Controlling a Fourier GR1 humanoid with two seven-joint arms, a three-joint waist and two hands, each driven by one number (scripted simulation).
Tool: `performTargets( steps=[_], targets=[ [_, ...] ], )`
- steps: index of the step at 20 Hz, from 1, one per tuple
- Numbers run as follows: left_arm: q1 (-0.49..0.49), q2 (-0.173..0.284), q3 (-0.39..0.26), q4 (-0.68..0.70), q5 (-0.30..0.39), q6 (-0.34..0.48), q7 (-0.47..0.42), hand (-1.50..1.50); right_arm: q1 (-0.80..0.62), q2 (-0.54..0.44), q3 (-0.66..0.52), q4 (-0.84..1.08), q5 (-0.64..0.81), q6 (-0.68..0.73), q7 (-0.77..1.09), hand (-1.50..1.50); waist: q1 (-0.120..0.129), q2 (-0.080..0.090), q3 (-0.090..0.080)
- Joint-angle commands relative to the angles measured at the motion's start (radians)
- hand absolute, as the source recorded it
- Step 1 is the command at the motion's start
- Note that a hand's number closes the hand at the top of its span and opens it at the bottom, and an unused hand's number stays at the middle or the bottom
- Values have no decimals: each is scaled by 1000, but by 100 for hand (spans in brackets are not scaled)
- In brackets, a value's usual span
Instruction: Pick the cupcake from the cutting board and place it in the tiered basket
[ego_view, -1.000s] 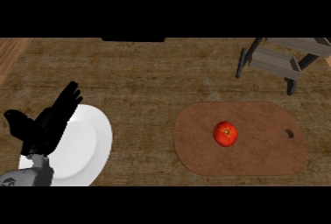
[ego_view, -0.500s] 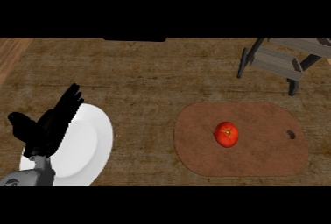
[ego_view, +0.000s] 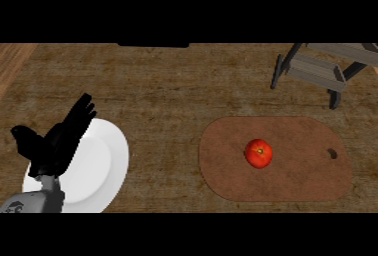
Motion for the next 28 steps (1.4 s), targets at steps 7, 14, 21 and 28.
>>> performTargets(
  steps=[7,14,21,28],
  targets=[
    [3,18,24,-4,19,-18,6,0,-53,-110,-221,58,-195,-42,98,-150,4,2,1],
    [-24,0,-3,12,-22,0,-17,0,-23,-267,-293,73,-239,-84,87,-150,8,10,1],
    [-4,-16,-9,-36,0,1,18,0,68,-451,-349,119,-271,-25,70,-150,14,14,4],
    [24,-9,12,-14,4,-7,-17,0,151,-590,-386,151,-302,131,25,-150,10,14,6]
  ],
)
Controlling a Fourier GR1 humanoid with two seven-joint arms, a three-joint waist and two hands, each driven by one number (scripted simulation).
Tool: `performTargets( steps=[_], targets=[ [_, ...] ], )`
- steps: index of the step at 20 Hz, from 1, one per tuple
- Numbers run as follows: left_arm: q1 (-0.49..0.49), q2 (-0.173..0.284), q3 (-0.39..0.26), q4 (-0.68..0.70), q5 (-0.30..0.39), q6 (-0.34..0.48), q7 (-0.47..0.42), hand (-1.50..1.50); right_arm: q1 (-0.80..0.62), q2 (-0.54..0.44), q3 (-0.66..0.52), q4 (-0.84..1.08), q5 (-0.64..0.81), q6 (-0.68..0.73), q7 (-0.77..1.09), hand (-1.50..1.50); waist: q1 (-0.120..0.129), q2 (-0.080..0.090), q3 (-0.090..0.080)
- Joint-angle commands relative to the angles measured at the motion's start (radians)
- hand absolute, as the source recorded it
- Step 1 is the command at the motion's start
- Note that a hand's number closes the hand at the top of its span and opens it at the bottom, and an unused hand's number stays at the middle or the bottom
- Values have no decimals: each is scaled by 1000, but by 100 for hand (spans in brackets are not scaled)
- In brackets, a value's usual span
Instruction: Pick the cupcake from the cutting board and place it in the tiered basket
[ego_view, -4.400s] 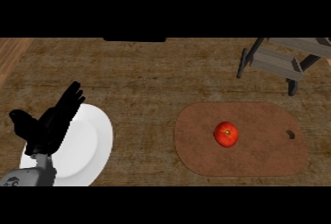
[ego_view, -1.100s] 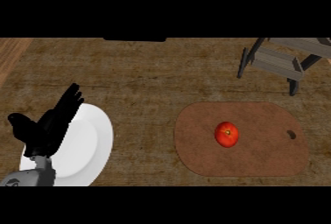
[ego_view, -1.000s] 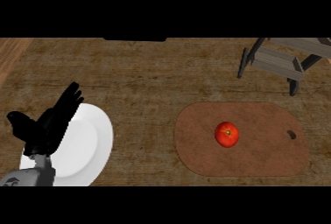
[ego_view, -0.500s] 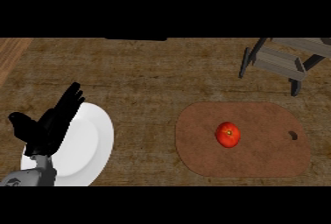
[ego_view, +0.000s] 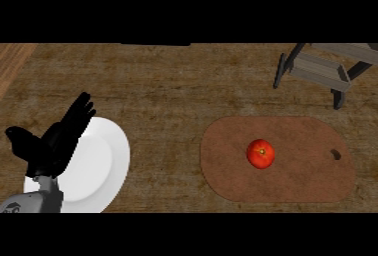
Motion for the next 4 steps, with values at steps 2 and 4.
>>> performTargets(
  steps=[2,4],
  targets=[
    [4,-7,-8,-1,-11,-1,-27,0,43,-88,-21,15,-14,67,-18,-150,3,1,1],
    [34,-1,0,3,-13,-5,-44,0,101,-127,-43,39,-32,129,-56,-150,-5,-1,3]
  ],
)
